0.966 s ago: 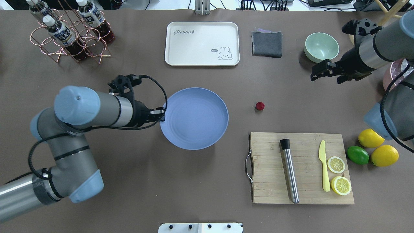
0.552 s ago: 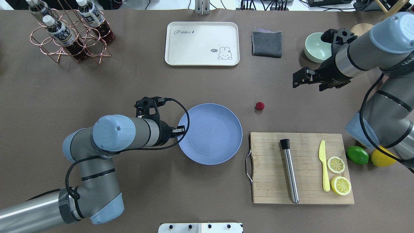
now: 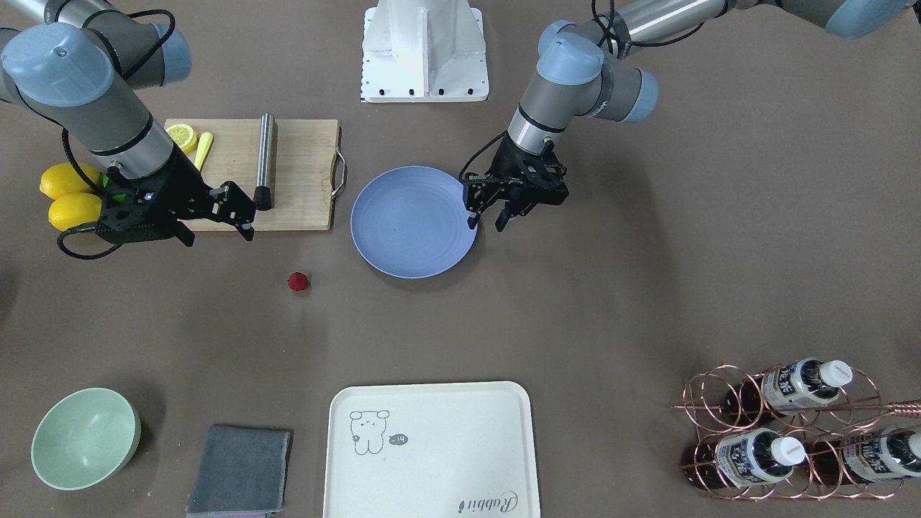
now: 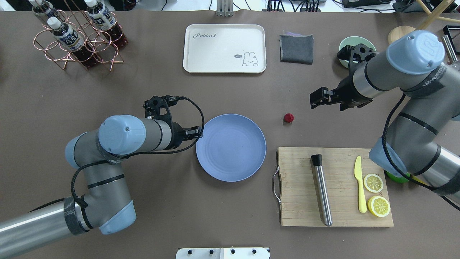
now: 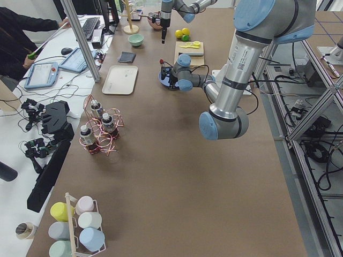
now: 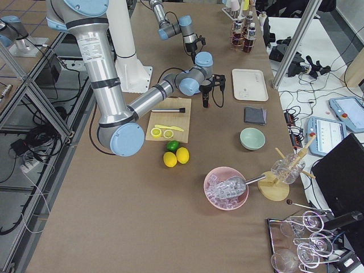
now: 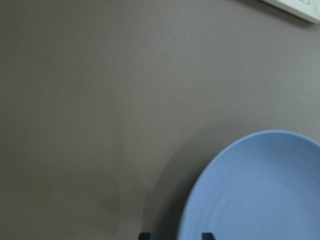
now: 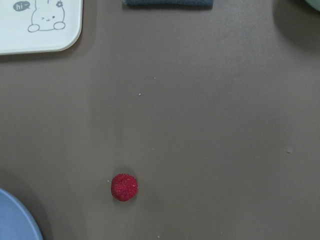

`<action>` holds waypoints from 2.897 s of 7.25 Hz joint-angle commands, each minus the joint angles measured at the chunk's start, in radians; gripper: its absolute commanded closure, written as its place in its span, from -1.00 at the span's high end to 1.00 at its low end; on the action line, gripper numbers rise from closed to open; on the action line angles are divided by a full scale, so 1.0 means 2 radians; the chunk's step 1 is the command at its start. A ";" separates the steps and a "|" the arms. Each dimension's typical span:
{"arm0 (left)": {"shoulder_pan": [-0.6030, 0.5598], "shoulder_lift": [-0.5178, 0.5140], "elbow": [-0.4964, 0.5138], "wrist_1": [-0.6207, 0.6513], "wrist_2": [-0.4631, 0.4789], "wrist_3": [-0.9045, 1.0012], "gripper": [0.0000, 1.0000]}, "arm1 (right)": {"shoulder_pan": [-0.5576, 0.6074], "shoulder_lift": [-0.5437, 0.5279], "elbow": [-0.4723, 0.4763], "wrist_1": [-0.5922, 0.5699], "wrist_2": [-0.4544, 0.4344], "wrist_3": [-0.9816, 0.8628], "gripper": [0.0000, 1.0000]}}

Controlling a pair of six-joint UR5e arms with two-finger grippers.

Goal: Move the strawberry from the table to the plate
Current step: 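Lower the right gripper over the strawberry while the left arm withdraws, then close the right gripper on the strawberry and lift it, then carry the strawberry with the right gripper onto the blue plate and release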

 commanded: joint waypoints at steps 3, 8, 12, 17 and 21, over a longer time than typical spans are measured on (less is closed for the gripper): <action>-0.096 0.021 -0.030 0.003 -0.086 0.061 0.96 | -0.049 0.052 -0.059 0.000 -0.045 0.025 1.00; -0.163 0.075 -0.047 0.000 -0.084 0.251 0.96 | -0.070 0.092 -0.151 0.033 -0.085 0.024 1.00; -0.178 0.076 -0.043 0.005 -0.088 0.250 0.96 | -0.077 0.098 -0.151 0.033 -0.085 0.019 -1.00; -0.186 0.090 -0.043 0.000 -0.090 0.250 0.96 | -0.043 0.178 -0.121 -0.070 -0.052 0.026 -1.00; -0.252 0.136 -0.030 0.007 -0.204 0.355 0.96 | -0.175 0.198 -0.096 -0.081 -0.153 0.091 -1.00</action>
